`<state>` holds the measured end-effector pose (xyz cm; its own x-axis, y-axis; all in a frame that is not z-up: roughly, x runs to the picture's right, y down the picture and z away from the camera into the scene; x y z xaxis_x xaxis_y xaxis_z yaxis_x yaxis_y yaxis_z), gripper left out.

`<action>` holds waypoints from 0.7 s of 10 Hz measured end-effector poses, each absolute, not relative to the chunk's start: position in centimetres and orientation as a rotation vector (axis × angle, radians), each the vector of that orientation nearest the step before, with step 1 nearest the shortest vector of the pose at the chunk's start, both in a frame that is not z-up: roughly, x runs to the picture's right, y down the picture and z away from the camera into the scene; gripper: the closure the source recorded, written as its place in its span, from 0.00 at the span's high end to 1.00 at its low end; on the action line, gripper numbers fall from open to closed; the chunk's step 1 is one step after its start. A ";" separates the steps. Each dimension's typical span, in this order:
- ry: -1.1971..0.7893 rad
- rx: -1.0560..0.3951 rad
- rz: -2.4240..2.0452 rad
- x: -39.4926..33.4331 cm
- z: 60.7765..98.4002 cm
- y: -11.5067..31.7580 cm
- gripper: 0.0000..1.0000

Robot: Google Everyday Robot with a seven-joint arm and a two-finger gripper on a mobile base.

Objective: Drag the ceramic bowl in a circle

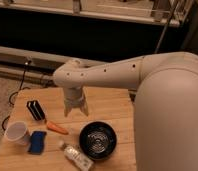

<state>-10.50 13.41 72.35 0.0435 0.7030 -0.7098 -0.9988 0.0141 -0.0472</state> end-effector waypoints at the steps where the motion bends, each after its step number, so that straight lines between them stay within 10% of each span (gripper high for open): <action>1: 0.603 -0.673 1.466 -10.4 73.2 14.6 0.65; 7: 0.840 -0.762 1.577 -8.1 75.2 21.1 0.65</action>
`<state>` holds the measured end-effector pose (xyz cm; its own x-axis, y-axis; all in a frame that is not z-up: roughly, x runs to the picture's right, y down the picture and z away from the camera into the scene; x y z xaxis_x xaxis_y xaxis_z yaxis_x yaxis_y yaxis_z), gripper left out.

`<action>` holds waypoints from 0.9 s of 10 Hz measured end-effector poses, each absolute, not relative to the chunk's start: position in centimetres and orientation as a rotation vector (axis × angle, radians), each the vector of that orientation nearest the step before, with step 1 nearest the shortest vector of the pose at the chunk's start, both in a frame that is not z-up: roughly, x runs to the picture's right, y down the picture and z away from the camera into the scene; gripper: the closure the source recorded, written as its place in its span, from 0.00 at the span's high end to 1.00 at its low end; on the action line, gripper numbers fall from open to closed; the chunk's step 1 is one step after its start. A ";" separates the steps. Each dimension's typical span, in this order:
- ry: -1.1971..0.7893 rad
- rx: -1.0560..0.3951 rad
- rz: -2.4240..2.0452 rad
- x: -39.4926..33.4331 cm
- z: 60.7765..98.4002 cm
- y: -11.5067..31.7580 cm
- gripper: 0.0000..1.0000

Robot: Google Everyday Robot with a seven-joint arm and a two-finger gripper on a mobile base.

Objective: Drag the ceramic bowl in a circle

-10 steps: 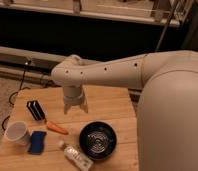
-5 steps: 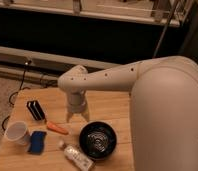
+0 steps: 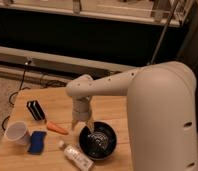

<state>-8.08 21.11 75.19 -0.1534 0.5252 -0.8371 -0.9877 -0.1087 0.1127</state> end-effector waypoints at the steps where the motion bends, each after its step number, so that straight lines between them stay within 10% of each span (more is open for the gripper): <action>1: 0.885 -0.784 1.586 -8.4 75.6 22.4 0.65; 4: 0.952 -0.854 1.588 -9.8 77.2 24.8 0.59; 9: 0.925 -0.875 1.537 -11.1 80.3 23.3 0.07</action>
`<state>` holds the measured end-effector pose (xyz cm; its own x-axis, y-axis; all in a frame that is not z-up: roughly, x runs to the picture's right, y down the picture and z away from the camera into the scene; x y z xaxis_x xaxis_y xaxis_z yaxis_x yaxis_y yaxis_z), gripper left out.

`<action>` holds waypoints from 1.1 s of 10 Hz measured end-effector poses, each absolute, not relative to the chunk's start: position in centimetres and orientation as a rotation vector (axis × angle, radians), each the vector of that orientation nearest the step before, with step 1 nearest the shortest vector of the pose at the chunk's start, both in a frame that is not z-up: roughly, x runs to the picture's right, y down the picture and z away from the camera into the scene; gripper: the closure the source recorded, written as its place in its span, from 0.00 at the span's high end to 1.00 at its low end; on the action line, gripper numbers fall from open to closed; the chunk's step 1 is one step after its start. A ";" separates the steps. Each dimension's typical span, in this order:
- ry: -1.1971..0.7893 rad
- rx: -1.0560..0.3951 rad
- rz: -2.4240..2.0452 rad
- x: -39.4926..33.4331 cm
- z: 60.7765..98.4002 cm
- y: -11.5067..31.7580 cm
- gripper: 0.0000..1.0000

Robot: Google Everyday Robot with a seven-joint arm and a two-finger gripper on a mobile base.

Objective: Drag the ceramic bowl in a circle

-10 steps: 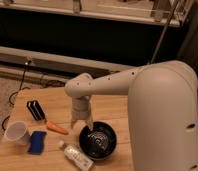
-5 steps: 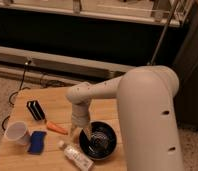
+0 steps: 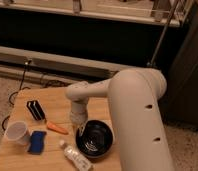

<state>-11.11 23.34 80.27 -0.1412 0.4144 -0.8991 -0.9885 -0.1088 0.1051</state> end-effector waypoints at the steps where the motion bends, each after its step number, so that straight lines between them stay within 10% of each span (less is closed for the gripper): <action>1: 0.892 -0.855 1.518 -11.5 80.8 21.9 0.01; 11: 0.467 -0.847 1.095 -22.9 89.9 10.6 0.00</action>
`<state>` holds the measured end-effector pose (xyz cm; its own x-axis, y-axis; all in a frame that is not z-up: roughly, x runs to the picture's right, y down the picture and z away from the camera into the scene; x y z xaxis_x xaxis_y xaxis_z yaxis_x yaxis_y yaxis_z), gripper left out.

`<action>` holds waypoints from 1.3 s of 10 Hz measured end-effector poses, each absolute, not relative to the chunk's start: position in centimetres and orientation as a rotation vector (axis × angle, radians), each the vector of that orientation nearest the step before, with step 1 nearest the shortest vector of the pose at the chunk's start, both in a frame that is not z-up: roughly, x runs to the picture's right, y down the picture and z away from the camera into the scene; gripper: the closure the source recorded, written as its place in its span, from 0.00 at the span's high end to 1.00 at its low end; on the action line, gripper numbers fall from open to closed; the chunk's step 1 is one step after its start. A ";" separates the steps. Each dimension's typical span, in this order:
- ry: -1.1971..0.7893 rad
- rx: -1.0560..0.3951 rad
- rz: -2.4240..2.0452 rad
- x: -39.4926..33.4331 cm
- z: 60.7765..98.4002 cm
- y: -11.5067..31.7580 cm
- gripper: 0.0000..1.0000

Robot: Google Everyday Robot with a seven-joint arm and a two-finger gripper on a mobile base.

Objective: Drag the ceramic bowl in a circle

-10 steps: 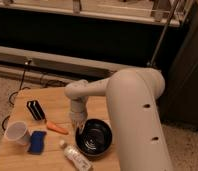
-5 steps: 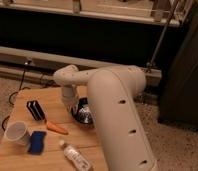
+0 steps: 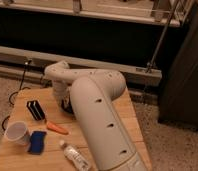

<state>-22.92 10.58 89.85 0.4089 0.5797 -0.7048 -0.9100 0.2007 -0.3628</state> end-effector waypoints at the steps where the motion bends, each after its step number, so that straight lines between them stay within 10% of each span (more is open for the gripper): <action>1: 0.451 -0.863 1.072 -23.5 89.4 10.8 0.00; 8: 0.407 -1.049 0.976 -20.9 76.6 19.1 0.00; 13: 0.537 -0.994 1.199 -7.4 77.4 21.1 0.00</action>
